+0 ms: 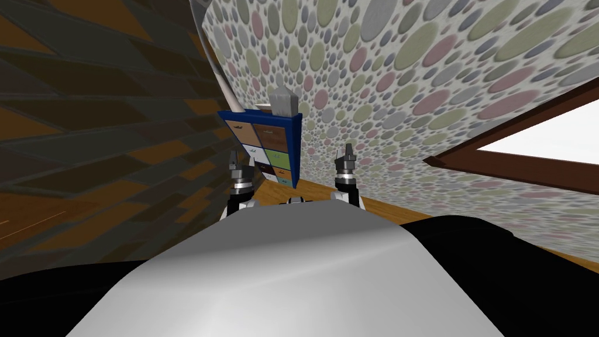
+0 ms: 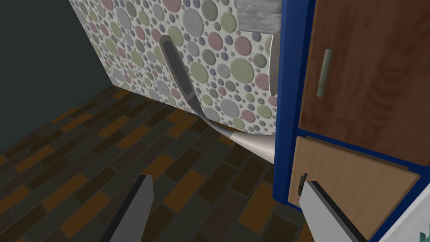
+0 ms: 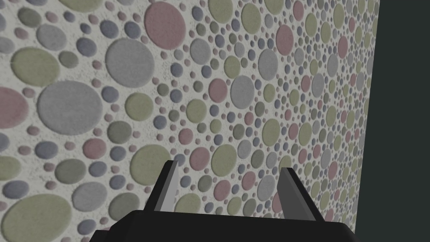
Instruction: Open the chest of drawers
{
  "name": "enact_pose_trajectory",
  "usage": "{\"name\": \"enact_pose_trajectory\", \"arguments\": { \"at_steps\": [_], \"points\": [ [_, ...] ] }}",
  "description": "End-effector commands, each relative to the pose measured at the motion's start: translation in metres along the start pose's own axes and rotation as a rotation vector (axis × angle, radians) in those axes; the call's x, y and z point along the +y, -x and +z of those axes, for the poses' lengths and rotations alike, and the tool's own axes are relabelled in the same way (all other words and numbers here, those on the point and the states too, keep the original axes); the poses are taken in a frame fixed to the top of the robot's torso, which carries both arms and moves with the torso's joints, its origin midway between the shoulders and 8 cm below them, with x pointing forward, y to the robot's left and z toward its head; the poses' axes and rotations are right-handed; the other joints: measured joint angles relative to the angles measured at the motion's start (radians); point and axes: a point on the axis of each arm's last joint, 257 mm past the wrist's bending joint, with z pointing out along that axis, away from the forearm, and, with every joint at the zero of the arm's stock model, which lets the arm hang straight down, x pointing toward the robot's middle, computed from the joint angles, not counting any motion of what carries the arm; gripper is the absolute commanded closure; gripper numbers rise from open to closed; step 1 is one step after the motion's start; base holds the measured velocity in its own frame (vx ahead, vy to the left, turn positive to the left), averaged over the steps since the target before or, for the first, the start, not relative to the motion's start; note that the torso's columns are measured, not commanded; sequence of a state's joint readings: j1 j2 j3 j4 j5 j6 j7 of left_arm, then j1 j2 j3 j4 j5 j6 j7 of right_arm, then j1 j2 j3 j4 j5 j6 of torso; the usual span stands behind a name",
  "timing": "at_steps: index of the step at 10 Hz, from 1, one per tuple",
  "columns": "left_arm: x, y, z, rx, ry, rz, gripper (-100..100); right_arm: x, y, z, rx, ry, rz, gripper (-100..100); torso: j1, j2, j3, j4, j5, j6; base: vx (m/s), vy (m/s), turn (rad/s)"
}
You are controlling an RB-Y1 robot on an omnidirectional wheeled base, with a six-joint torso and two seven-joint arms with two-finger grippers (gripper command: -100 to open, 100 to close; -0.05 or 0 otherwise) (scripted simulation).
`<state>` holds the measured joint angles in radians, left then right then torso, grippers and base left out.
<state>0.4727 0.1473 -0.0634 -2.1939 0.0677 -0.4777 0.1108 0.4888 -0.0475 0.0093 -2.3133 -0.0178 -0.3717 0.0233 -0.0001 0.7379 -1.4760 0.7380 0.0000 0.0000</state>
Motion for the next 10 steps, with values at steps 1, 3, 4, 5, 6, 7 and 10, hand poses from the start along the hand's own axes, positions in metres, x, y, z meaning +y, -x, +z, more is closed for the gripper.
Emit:
{"name": "enact_pose_trajectory", "arguments": {
  "at_steps": [1, 3, 4, 5, 6, 7, 10],
  "points": [
    [0.028, -0.005, -0.004, 0.009, 0.044, 0.0, -100, 0.0, 0.0, 0.0, 0.0, 0.0, 0.0, 0, 0.0, 0.0, 0.0, 0.0, 0.0, 0.0, 0.06, 0.021, -0.042],
    [0.049, -0.006, -0.008, 0.014, 0.077, 0.0, -100, 0.0, 0.0, 0.0, 0.0, 0.0, 0.0, 0, 0.0, 0.0, 0.0, 0.0, 0.0, 0.0, 0.059, 0.016, -0.056],
    [0.058, -0.007, -0.01, 0.016, 0.093, 0.0, -100, 0.0, 0.0, 0.0, 0.0, 0.0, 0.0, 0, 0.0, 0.0, 0.0, 0.0, 0.0, 0.0, 0.051, 0.026, -0.042],
    [0.068, -0.007, -0.012, 0.017, 0.108, -0.001, -100, 0.0, 0.0, 0.0, 0.0, 0.0, 0.0, 0, 0.001, 0.0, 0.0, 0.0, 0.0, 0.0, 0.05, 0.03, -0.045],
    [0.076, -0.008, -0.014, 0.018, 0.122, -0.002, -100, 0.0, 0.0, 0.0, 0.0, 0.0, 0.0, 0, 0.001, 0.001, 0.0, 0.0, 0.0, 0.0, 0.049, 0.019, -0.039],
    [0.085, -0.009, -0.016, 0.019, 0.135, -0.003, -100, 0.0, 0.0, 0.0, 0.0, 0.0, 0.0, 0, 0.0, 0.0, 0.0, 0.0, 0.0, 0.0, 0.042, 0.017, -0.037],
    [0.108, -0.011, -0.022, 0.019, 0.173, -0.007, -100, 0.0, 0.0, 0.0, 0.0, 0.0, 0.0, 0, 0.0, 0.0, 0.0, 0.0, 0.0, 0.0, 0.042, 0.012, -0.04]
  ]
}}
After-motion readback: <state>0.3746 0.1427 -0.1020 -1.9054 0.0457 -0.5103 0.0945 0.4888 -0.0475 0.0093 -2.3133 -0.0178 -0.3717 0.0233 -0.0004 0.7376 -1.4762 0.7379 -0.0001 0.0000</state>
